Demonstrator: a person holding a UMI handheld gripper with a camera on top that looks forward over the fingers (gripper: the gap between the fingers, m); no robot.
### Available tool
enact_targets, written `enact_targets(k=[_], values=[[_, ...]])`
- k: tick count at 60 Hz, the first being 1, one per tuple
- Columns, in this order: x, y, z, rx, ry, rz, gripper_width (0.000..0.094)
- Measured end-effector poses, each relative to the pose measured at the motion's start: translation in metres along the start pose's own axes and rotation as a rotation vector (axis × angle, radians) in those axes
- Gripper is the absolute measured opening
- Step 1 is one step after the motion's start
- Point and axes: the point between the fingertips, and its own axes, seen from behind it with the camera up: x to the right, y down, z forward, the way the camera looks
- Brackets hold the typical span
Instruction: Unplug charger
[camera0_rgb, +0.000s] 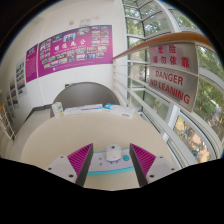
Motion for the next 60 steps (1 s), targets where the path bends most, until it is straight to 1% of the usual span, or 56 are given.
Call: enact_targets(k=[8, 9, 11, 12, 13, 19, 23, 28, 41, 42, 45, 46, 47, 48, 49, 50, 51, 54, 57, 60], values=[[0.005, 0.016, 0.023, -0.03, 0.012, -0.01, 0.0489], [0.005, 0.014, 0.023, -0.021, 0.017, -0.011, 0.0459], [0.004, 0.013, 0.023, -0.009, 0.021, -0.016, 0.037], [0.004, 0.014, 0.022, -0.012, 0.019, -0.016, 0.0311], [0.008, 0.015, 0.023, -0.016, 0.034, -0.016, 0.0271], [0.005, 0.016, 0.022, -0.008, 0.029, -0.033, 0.0224], [0.003, 0.016, 0.022, -0.008, 0.023, -0.023, 0.0161], [0.006, 0.012, 0.024, -0.014, 0.017, -0.027, 0.0116], [0.005, 0.009, 0.021, -0.028, -0.002, -0.009, 0.0102], [0.005, 0.0, 0.014, -0.006, -0.005, -0.003, 0.0102], [0.013, -0.073, -0.006, 0.188, 0.035, -0.068, 0.0101], [0.008, -0.099, -0.016, 0.245, 0.034, -0.095, 0.01], [0.003, -0.131, -0.026, 0.335, 0.013, -0.106, 0.01], [-0.003, -0.155, -0.034, 0.372, -0.01, -0.109, 0.0101], [-0.006, -0.176, -0.043, 0.4, -0.028, -0.107, 0.0101], [0.0, -0.206, -0.066, 0.425, -0.037, -0.103, 0.01], [-0.005, -0.222, -0.059, 0.444, -0.045, -0.092, 0.01], [0.004, -0.266, -0.074, 0.507, -0.051, -0.059, 0.01], [0.018, -0.288, -0.095, 0.541, -0.057, -0.03, 0.01], [0.04, -0.301, -0.092, 0.524, -0.052, -0.01, 0.01]])
